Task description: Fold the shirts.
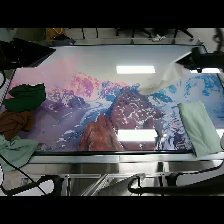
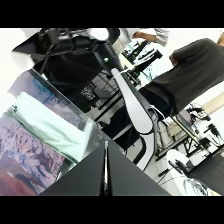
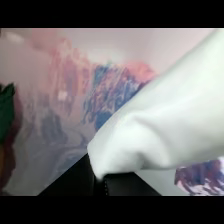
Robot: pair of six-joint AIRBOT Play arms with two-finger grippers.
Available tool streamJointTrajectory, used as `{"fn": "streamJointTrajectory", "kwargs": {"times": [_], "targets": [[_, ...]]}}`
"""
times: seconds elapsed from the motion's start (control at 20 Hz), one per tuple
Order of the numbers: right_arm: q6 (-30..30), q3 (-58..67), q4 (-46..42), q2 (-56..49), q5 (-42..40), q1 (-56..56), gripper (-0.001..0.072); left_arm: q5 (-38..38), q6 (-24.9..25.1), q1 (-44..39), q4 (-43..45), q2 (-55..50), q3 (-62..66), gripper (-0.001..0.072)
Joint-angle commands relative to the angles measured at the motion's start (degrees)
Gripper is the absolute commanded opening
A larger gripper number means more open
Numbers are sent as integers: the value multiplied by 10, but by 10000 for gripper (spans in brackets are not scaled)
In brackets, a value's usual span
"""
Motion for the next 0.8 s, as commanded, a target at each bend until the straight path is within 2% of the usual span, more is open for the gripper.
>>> {"fn": "streamJointTrajectory", "kwargs": {"times": [0.0,0.15,0.3,0.45,0.75], "targets": [[53,0,-47,42,8,-113,18,-1,-1,0,1,0,0,22],[86,0,-55,52,82,-194,18,-1,0,0,2,0,0,23],[125,0,-151,58,193,-241,18,0,3,-2,1,0,0,23],[140,0,-247,78,256,-252,18,0,12,-19,1,0,0,23],[197,-1,-301,126,266,-252,19,4,38,-78,2,0,0,23]]}}
